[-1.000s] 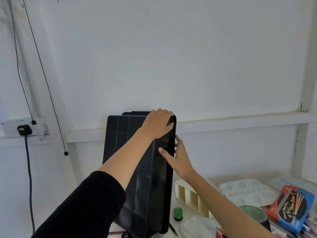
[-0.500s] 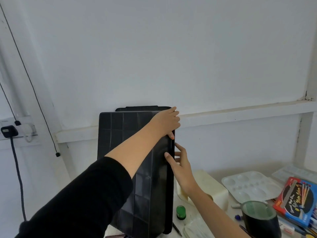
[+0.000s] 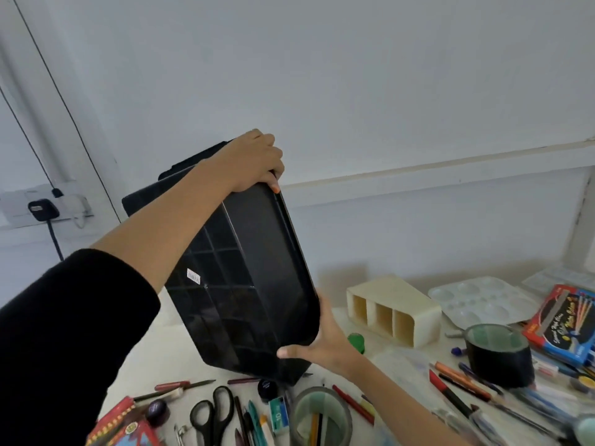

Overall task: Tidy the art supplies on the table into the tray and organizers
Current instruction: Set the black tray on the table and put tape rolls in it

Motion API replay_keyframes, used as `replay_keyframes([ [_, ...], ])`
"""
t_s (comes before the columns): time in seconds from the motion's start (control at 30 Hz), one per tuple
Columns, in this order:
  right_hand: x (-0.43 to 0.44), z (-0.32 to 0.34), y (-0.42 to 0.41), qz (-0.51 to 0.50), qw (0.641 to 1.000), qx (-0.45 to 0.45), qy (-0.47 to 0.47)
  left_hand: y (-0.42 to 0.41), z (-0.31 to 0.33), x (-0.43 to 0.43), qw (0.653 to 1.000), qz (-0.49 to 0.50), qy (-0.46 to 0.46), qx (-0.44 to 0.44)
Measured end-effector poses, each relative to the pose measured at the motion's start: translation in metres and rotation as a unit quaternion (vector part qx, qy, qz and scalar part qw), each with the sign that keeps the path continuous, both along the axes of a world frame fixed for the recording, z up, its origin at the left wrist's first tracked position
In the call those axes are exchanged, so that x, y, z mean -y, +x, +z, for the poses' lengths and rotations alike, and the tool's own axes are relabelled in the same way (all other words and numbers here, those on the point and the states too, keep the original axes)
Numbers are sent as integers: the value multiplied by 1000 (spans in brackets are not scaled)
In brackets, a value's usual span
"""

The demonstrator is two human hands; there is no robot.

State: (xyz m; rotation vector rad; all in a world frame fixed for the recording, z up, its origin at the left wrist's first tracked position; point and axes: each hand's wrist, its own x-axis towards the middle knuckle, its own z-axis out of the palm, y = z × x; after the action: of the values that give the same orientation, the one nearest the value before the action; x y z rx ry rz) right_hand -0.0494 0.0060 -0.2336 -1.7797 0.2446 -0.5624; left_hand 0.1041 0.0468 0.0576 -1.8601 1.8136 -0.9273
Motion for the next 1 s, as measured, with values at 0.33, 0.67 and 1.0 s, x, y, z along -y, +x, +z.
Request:
replay_keyframes([
  [0.33, -36, 12, 10, -166, 967, 38, -189, 19, -7, -120, 997, 40, -49, 46],
  [0.67, -53, 23, -3, -284, 812, 1, -510, 14, -115, -205, 960, 136, -16, -243],
  [1.0, -59, 38, 0, -229, 850, -55, -470, 6, -207, -226, 915, 151, -228, -296],
])
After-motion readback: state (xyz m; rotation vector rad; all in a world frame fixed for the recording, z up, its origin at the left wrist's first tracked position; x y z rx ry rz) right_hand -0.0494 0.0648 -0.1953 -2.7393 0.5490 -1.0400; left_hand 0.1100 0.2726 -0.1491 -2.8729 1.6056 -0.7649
